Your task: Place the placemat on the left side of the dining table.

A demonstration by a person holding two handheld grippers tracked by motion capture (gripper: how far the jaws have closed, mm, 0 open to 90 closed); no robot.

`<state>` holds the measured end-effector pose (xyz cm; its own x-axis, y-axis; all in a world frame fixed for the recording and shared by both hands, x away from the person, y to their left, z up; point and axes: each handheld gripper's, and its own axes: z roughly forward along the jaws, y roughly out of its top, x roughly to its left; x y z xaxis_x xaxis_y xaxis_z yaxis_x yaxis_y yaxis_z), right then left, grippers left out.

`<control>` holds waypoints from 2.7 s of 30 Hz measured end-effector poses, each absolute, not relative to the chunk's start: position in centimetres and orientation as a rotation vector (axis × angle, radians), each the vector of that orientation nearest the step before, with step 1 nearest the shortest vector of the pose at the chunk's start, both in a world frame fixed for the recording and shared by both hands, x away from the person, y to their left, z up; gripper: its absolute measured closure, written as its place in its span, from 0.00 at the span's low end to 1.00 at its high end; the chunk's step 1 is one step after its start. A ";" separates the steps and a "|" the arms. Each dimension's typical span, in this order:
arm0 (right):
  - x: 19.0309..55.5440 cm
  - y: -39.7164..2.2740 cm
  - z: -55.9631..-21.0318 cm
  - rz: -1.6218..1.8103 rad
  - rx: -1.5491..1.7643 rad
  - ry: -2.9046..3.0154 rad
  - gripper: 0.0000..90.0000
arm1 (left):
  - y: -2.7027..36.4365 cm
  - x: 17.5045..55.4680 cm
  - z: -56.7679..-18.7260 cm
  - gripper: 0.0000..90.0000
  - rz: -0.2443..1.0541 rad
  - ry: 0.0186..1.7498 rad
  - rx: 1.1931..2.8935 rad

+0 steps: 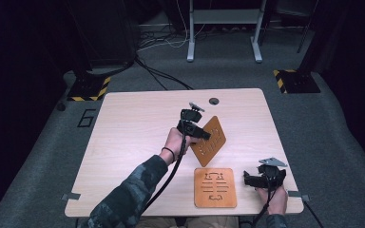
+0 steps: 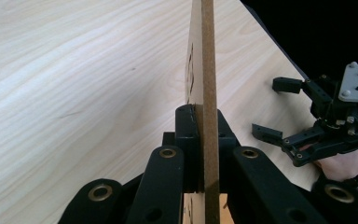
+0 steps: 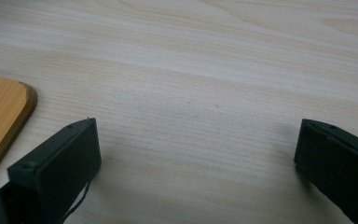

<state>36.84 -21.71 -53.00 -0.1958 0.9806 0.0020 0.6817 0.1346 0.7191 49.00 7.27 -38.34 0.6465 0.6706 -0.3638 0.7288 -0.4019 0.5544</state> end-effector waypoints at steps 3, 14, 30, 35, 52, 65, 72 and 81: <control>36.9 -21.7 -53.0 0.826 1.581 1.950 0.00 | 8.6 49.3 -38.4 0.96 -0.097 1.110 2.148; 37.0 -21.7 -53.0 0.826 1.590 1.950 0.00 | 11.3 50.1 -38.6 0.96 -0.088 1.172 2.104; 37.0 -21.7 -53.0 0.822 1.596 1.941 0.00 | 16.3 50.8 -38.5 0.96 -0.050 1.274 2.028; 37.0 -21.7 -53.0 0.823 1.597 1.935 0.00 | 18.5 51.1 -38.6 0.96 -0.021 1.334 2.000; 37.0 -21.7 -53.0 0.822 1.600 1.931 0.00 | 24.4 50.9 -38.9 0.96 0.028 1.461 1.897; 36.9 -21.7 -53.0 0.822 1.601 1.931 0.00 | 28.7 50.6 -39.2 0.96 0.075 1.578 1.821; 36.9 -21.7 -53.0 0.821 1.601 1.930 0.00 | 30.1 50.3 -39.5 0.96 0.091 1.617 1.795; 36.9 -21.7 -53.0 0.824 1.603 1.927 0.00 | 32.0 50.0 -40.0 0.96 0.102 1.674 1.754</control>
